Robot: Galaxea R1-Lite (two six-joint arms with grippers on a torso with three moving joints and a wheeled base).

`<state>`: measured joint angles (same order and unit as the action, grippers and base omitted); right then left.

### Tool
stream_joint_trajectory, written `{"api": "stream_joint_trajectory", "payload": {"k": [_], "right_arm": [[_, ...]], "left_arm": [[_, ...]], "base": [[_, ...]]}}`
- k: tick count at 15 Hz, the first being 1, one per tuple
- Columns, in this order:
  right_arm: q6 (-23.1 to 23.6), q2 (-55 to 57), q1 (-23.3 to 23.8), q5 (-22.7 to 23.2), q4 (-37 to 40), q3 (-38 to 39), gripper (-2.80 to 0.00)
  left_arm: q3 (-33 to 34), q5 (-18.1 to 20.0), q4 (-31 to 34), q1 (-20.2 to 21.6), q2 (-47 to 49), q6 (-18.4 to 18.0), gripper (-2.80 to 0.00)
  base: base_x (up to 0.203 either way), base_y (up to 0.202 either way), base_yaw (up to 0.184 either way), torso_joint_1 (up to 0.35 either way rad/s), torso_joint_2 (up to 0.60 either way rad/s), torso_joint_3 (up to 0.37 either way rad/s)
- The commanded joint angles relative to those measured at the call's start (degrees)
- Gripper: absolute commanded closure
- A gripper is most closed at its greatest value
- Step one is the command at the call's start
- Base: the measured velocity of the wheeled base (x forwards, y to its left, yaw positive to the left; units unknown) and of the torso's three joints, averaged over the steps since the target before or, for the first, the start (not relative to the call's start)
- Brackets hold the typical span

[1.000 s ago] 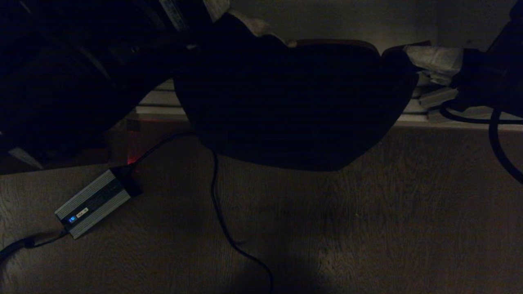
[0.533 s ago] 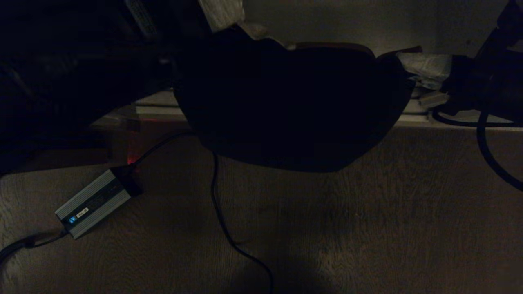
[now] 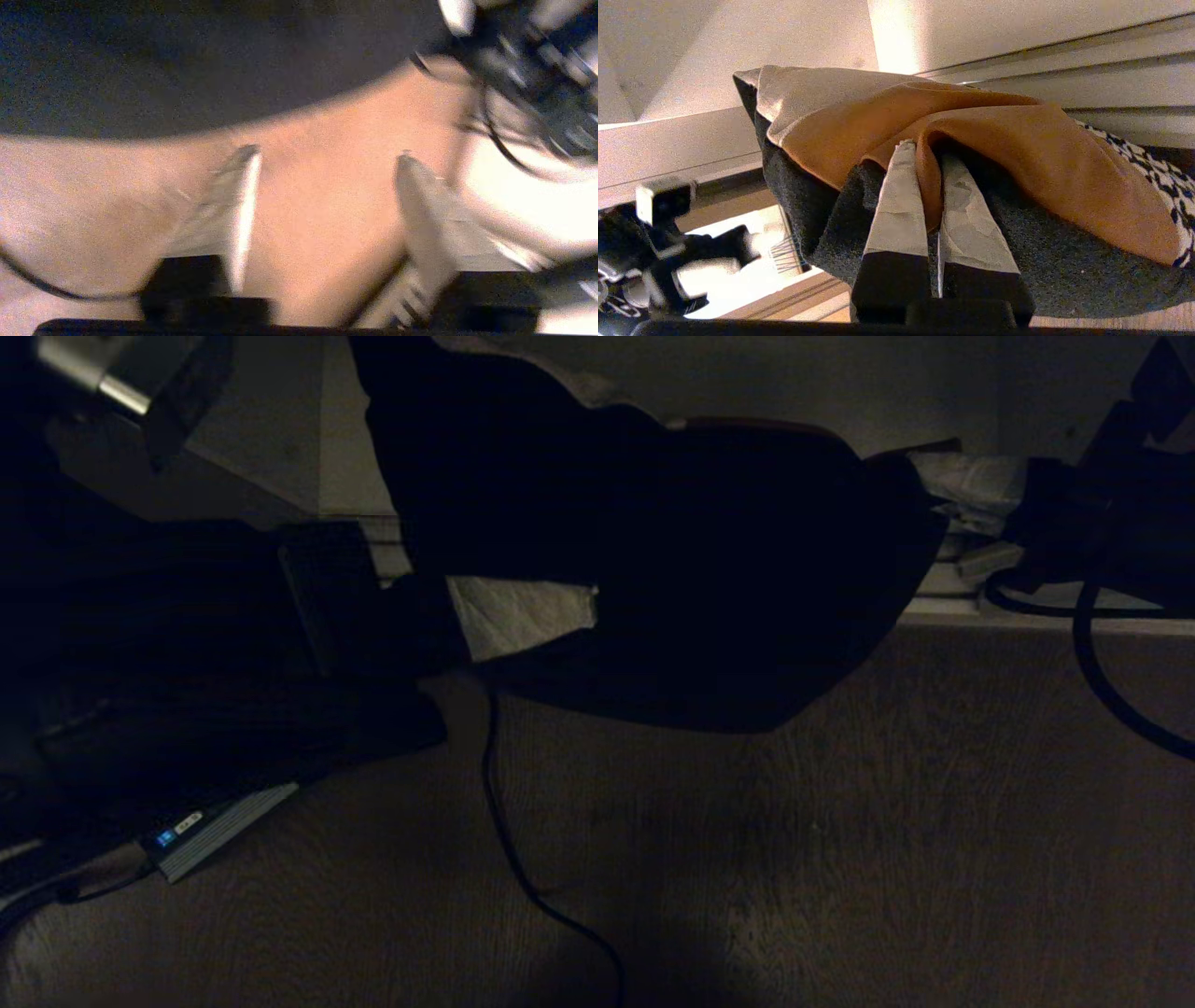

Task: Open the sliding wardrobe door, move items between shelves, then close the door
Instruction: Place the pillow on the lower shelf

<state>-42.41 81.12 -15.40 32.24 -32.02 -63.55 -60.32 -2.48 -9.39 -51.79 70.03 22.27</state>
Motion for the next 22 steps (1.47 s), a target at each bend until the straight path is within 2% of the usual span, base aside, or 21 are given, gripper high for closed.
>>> {"api": "stream_joint_trajectory", "payload": {"k": [1,2,7,8,10,12,15,19,22], "right_arm": [[-0.2,0.3,0.0,0.2,-0.2,-0.6,0.0],[-0.3,0.2,0.0,0.1,-0.1,-1.1,0.0],[-0.2,-0.3,0.0,0.0,-0.1,-2.0,0.0],[-0.3,-0.2,0.0,0.0,-0.1,-2.0,0.0],[-0.2,-0.1,0.0,0.1,-0.1,-1.9,0.0],[-0.2,-0.2,0.0,0.1,0.0,-1.9,0.0],[-0.1,0.3,-0.1,0.2,0.3,-1.9,0.0],[-0.1,0.3,-0.1,0.2,0.1,-1.4,0.0],[0.0,0.1,-0.1,0.4,-0.1,-0.7,0.0]], "left_arm": [[2.0,4.3,1.4,-0.1,-0.9,0.6,0.0],[3.1,5.5,2.8,-0.1,-0.2,0.6,0.0],[8.4,5.1,2.5,0.0,9.2,0.2,0.0],[8.8,4.6,1.9,0.1,11.5,0.1,0.0],[8.9,0.5,-2.1,0.5,16.9,-0.2,0.0],[8.6,-7.0,-12.2,1.5,22.9,-1.2,0.0],[7.3,-17.4,-28.4,2.8,31.4,-7.3,0.0],[1.9,-25.1,-43.1,4.7,39.5,-16.1,0.0],[-4.2,-29.0,-55.3,5.2,43.3,-22.9,0.0]], "base": [[0.0,0.0,0.0,0.0,0.0,0.0],[0.0,0.0,0.0,0.0,0.0,0.0],[0.0,0.0,0.0,0.0,0.0,0.0],[0.0,0.0,0.0,0.0,0.0,0.0],[0.0,0.0,0.0,0.0,0.0,0.0],[0.0,0.0,0.0,0.0,0.0,0.0],[0.0,0.0,0.0,0.0,0.0,0.0],[0.0,0.0,0.0,0.0,0.0,0.0],[0.0,0.0,0.0,0.0,0.0,0.0]]}}
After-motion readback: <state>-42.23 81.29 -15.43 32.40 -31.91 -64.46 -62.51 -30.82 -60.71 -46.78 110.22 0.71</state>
